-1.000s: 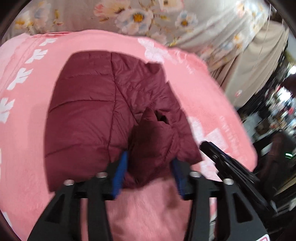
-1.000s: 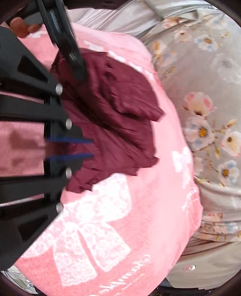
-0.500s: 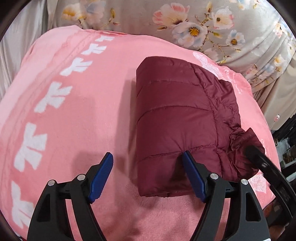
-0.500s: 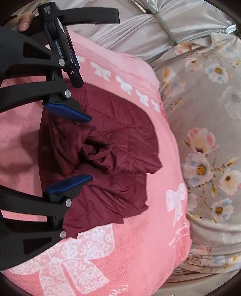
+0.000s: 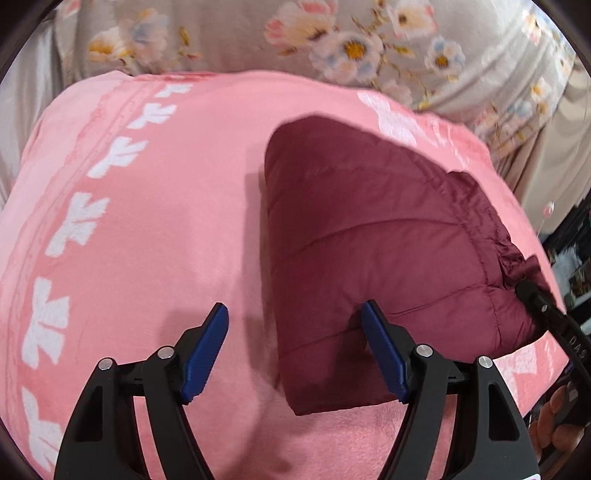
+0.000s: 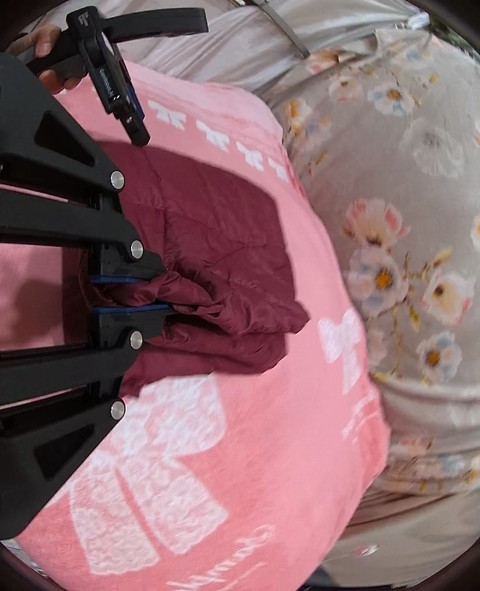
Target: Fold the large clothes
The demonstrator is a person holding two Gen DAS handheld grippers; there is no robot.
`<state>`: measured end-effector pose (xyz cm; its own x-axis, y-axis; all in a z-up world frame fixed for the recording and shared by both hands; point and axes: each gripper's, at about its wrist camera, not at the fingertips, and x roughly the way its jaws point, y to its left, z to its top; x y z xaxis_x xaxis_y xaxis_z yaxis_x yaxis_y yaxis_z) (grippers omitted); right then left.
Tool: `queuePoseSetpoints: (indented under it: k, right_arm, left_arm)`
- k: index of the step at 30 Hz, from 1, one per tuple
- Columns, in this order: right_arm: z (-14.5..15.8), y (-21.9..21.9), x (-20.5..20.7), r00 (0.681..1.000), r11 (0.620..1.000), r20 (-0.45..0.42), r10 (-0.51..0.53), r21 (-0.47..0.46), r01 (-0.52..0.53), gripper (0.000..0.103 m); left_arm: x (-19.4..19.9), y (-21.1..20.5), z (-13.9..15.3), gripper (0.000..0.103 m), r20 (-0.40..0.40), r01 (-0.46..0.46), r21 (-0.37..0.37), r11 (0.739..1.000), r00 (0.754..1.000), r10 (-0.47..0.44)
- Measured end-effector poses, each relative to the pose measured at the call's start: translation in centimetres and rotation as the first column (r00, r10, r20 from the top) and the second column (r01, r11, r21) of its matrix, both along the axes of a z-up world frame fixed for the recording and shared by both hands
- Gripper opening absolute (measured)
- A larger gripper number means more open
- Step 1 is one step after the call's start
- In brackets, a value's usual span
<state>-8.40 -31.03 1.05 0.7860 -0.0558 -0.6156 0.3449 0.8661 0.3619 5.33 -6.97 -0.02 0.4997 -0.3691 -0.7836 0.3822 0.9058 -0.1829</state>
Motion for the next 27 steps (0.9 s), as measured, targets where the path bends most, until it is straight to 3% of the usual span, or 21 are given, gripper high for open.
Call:
queuePoseSetpoints:
  k: [4, 9, 13, 23, 27]
  right_arm:
    - [-3.5, -1.6, -0.5, 0.998, 0.998, -0.055, -0.017, 0.057, 0.02, 0.007]
    - [-5.8, -1.9, 0.1, 0.997, 0.997, -0.08, -0.006, 0.081, 0.012, 0.007]
    - [-6.7, -1.7, 0.4, 0.996, 0.997, -0.087, -0.001, 0.076, 0.007, 0.008]
    - [-7.6, -1.1, 1.0, 0.997, 0.999, -0.071, 0.005, 0.04, -0.002, 0.007]
    - [-7.4, -1.3, 0.5, 0.998, 0.998, -0.065, 0.001, 0.065, 0.004, 0.01]
  left_arm:
    - [0.0, -1.4, -1.9, 0.071, -0.05, 0.025, 0.011, 1.0, 0.998, -0.025]
    - [-0.8, -2.7, -2.9, 0.073, -0.006, 0.033, 0.083, 0.996, 0.999, -0.032]
    - [-0.9, -3.4, -3.8, 0.075, 0.011, 0.032, 0.116, 0.993, 0.999, -0.033]
    - [-0.5, -3.8, -5.4, 0.079, 0.02, 0.031, 0.123, 0.992, 0.999, -0.033]
    - [-0.4, -3.6, -5.5, 0.081, 0.025, 0.032, 0.121, 0.992, 0.999, -0.035]
